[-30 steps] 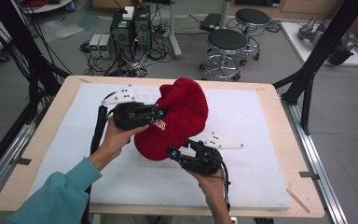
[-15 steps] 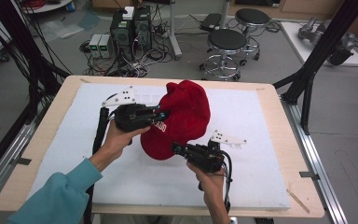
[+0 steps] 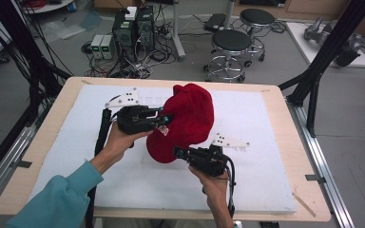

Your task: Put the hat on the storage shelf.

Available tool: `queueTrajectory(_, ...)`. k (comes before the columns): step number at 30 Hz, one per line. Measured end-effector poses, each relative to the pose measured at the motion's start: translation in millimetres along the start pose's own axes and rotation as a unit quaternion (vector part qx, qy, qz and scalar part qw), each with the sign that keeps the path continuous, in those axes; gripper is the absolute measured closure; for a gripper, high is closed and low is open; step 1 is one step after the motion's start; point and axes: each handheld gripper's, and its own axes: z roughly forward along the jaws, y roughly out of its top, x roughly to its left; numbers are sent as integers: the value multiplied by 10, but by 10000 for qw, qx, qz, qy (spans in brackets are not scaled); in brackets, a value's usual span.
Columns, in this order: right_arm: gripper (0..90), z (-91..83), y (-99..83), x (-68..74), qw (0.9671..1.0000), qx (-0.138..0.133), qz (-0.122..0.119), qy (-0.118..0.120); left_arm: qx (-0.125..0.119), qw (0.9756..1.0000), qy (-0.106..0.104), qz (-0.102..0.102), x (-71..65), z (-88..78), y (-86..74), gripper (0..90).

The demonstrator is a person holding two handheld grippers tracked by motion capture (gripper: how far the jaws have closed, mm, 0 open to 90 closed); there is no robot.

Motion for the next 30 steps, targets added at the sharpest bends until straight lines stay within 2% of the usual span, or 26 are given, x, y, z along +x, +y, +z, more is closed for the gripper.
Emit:
queueTrajectory(2, 856, 8, -7, 0, 9999, 101, -51, -118, -12, 10000, 23, -64, 3, 1, -1, 607)
queueTrajectory(4, 856, 8, -15, -7, 9998, 142, -20, -141, -22, 9998, 82, -158, 19, -3, -2, 480)
queueTrajectory(5, 856, 8, -15, -7, 9998, 142, -20, -141, -13, 9997, 90, -240, 30, -4, -3, 480)
queueTrajectory(6, 856, 7, -14, -8, 9998, 137, -33, -149, 44, 9992, 186, -361, 42, -5, -3, 402)
queueTrajectory(7, 856, 5, -12, -5, 9998, 115, -62, -169, 172, 9974, 404, -567, 67, -2, -9, 147)
queueTrajectory(8, 856, 2, -10, -8, 9998, 114, -71, -176, 242, 9971, 395, -603, 84, -17, -16, 127)
queueTrajectory(11, 856, -4, -7, -12, 9996, 103, -113, -224, 348, 9971, 383, -560, 104, -53, -18, 128)
queueTrajectory(13, 856, -9, -5, -19, 9993, 126, -136, -310, 474, 9970, 421, -439, 109, -128, -12, 128)
queueTrajectory(16, 856, -29, 3, -32, 9988, 93, -172, -450, 646, 9961, 542, -268, 92, -228, -10, 128)
queueTrajectory(18, 855, -45, 9, -32, 9978, 57, -286, -599, 714, 9951, 667, -148, 77, -323, -39, 128)
queueTrajectory(21, 856, -75, 40, -43, 9957, 73, -488, -780, 747, 9939, 810, -92, 67, -513, -153, 128)
queueTrajectory(24, 856, -108, 102, -65, 9938, 71, -613, -924, 798, 9916, 1010, -78, 71, -715, -287, 129)
queueTrajectory(25, 856, -114, 119, -73, 9932, 67, -647, -960, 798, 9916, 1010, -78, 71, -715, -287, 129)
queueTrajectory(26, 856, -126, 153, -83, 9924, 87, -706, -1005, 908, 9887, 1189, -13, 85, -869, -394, 129)
queueTrajectory(30, 856, -145, 259, -109, 9889, 53, -901, -1183, 902, 9865, 1362, -104, 123, -1095, -583, 132)
